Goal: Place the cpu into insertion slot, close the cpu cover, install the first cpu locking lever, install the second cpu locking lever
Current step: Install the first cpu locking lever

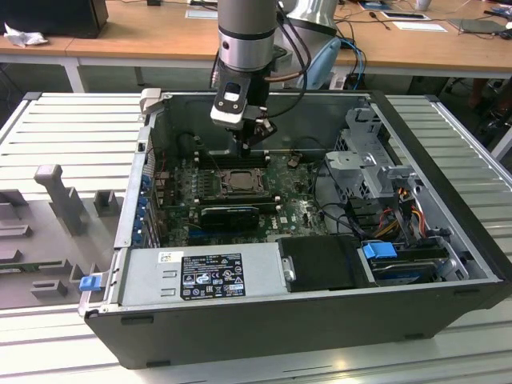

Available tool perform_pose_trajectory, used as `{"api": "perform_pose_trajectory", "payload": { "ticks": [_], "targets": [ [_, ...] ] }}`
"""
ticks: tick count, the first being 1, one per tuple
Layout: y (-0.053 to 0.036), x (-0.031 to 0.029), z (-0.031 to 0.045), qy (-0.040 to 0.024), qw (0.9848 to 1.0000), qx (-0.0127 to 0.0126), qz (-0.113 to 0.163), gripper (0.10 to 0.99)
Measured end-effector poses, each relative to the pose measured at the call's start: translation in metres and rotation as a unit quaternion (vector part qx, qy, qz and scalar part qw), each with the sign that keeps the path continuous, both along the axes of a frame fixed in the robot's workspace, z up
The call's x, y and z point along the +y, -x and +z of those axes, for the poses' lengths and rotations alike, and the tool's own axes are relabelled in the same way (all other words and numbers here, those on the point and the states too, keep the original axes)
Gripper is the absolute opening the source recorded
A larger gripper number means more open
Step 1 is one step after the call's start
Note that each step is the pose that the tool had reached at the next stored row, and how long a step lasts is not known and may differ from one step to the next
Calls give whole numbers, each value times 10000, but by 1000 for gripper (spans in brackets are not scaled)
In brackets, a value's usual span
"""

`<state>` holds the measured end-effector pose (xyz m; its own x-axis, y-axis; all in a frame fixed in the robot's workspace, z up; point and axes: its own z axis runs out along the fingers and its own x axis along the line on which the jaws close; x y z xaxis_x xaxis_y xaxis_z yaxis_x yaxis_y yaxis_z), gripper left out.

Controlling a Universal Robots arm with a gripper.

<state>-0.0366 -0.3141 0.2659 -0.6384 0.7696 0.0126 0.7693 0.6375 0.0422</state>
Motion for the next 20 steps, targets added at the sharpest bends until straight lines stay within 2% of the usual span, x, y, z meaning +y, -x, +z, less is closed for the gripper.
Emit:
{"api": "perform_pose_trajectory", "payload": {
  "ticks": [6, 10, 16, 19, 20],
  "targets": [
    [0, 0, 0, 0, 9992, 0, 409, 106],
    [0, 0, 0, 0, 9972, 0, 746, 106],
    [0, 0, 0, 0, 9948, 0, 1020, 106],
    [0, 0, 0, 0, 9921, 0, 1252, 106],
    [0, 0, 0, 0, 9917, 0, 1287, 106]
  ]
}}
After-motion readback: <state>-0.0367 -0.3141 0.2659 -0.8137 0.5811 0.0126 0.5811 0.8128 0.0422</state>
